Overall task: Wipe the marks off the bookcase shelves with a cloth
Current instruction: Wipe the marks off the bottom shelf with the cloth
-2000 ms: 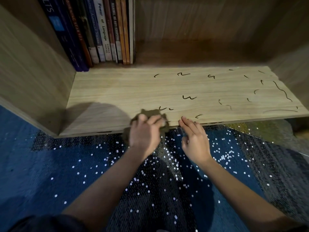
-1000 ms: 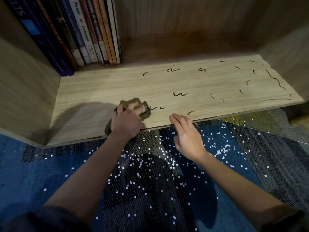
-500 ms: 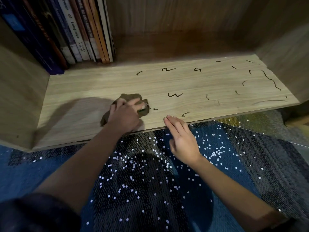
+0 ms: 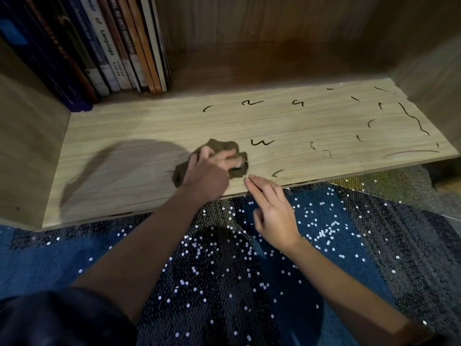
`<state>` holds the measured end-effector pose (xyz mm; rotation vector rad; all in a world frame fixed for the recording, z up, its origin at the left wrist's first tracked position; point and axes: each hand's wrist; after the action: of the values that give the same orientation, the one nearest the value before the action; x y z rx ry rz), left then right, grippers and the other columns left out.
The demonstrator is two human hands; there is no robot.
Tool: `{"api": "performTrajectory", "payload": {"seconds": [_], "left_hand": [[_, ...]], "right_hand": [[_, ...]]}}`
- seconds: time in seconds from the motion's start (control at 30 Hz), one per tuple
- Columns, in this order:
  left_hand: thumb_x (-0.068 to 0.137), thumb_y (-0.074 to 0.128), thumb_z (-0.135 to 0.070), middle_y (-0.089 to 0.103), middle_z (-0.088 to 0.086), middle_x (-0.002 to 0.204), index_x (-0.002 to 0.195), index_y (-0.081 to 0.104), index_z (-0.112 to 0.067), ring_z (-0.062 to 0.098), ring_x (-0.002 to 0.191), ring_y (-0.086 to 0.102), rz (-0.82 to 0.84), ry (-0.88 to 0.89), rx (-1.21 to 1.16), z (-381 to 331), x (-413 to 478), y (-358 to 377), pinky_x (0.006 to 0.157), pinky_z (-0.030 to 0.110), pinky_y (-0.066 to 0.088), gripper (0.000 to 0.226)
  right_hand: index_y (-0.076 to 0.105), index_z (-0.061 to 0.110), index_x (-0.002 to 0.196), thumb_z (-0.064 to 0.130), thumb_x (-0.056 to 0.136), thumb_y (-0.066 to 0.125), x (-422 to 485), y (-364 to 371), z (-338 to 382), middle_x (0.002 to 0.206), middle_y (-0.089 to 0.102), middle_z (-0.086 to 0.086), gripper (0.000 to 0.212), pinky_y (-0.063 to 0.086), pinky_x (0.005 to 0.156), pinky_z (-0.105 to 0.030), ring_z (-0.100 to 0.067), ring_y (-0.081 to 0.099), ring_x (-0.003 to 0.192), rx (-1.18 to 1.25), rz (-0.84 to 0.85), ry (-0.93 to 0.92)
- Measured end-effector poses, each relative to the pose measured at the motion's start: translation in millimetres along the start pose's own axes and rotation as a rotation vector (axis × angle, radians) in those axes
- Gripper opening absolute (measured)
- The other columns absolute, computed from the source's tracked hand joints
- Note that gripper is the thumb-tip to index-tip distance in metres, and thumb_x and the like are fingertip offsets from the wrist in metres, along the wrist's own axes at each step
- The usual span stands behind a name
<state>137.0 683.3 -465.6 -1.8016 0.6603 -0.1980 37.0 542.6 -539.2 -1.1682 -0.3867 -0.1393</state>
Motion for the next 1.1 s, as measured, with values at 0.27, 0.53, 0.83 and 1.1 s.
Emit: {"api": "performTrajectory", "payload": {"seconds": [0.27,0.53,0.83,1.1], "left_hand": [[0.095,0.04,-0.021,0.015,-0.02,0.153,0.139,0.034,-0.043,0.026,0.137,0.016,0.034,-0.08,0.062,37.3,-0.8,-14.6,0.11,0.053,0.017,0.05],[0.094,0.04,-0.015,0.013,-0.023,0.153,0.14,0.028,-0.046,0.02,0.135,0.017,0.052,0.076,0.122,7.6,-36.6,7.0,0.109,0.049,0.019,0.057],[0.089,0.049,-0.023,0.029,-0.008,0.149,0.135,0.04,-0.043,0.029,0.13,0.025,0.123,-0.135,-0.149,-33.3,-9.9,10.2,0.103,0.041,0.029,0.05],[0.089,0.054,-0.004,0.061,0.006,0.12,0.123,0.058,-0.01,0.012,0.092,0.061,-0.086,-0.178,-0.573,-3.2,-28.7,-6.6,0.081,0.019,0.045,0.035]], "right_hand": [[0.042,0.004,0.135,0.001,0.073,0.05,-2.7,-0.2,-0.2,0.136,0.037,-0.001,0.062,0.045,0.098,-0.039,-0.021,0.035,0.123,0.089,-0.027,0.003],[0.059,0.0,0.118,0.002,0.077,0.041,-6.3,-15.5,-5.9,0.118,0.057,-0.012,0.044,0.035,0.103,-0.019,-0.02,0.044,0.115,0.243,-0.161,0.035],[0.06,0.008,0.117,0.011,0.079,0.037,-26.7,-41.0,-25.2,0.114,0.058,-0.005,0.045,0.043,0.092,-0.029,-0.012,0.045,0.106,0.232,-0.106,0.16],[0.052,0.01,0.128,0.019,0.09,0.031,16.8,-50.7,12.2,0.126,0.051,-0.006,0.045,0.026,0.101,-0.023,-0.016,0.038,0.115,0.214,-0.088,0.267]]}}
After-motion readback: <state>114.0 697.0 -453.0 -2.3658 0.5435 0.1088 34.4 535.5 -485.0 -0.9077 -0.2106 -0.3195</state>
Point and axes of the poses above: each hand's wrist, its own x-axis towards the middle knuckle, its own y-axis out of the palm, z = x × y
